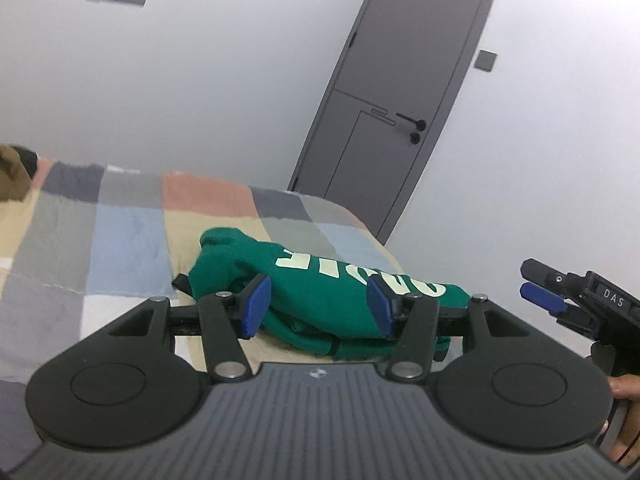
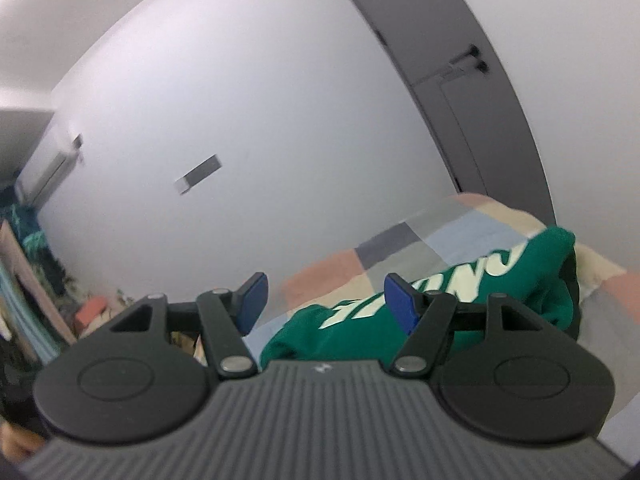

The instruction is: Fold large clothes

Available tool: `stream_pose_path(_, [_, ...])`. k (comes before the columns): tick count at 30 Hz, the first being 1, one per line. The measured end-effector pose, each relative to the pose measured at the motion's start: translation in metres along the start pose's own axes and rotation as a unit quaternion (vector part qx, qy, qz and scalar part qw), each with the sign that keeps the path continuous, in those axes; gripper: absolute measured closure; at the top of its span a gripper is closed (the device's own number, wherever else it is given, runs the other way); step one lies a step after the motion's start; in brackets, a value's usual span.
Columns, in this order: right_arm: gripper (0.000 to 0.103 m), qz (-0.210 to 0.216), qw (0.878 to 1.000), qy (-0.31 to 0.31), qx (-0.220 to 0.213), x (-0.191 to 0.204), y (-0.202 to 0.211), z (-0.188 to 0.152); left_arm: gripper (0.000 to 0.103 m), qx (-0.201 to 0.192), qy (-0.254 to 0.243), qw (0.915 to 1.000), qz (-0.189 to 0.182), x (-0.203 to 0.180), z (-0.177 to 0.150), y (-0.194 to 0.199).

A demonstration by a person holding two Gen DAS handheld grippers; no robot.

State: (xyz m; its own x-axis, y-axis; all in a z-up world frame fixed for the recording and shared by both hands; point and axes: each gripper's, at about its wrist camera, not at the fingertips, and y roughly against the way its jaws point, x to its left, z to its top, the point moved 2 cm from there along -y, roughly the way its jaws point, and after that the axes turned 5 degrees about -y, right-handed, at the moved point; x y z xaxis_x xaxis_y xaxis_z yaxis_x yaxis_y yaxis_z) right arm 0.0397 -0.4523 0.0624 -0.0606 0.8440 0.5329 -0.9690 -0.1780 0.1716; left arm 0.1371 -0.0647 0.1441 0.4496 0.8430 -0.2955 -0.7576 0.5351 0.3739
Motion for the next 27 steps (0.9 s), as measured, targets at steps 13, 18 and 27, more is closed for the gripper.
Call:
stream_pose_path(13, [0.035,-0.033,0.995,0.096,0.0,0.053,0.058,-0.057,0.044,-0.014,-0.079,0.9966,0.021,-0.026,-0.037,0.06])
stream_pose_path(18, [0.035,-0.048,0.992,0.119,0.009,0.056,0.068,-0.076,0.044,-0.021,-0.087,0.9955,0.032,-0.028,-0.054,0.072])
stream_pose_path(27, [0.035,-0.072,0.988,0.135,0.018,0.059,0.073,-0.098,0.044,-0.021,-0.069,0.9971,0.026,-0.024,-0.07,0.072])
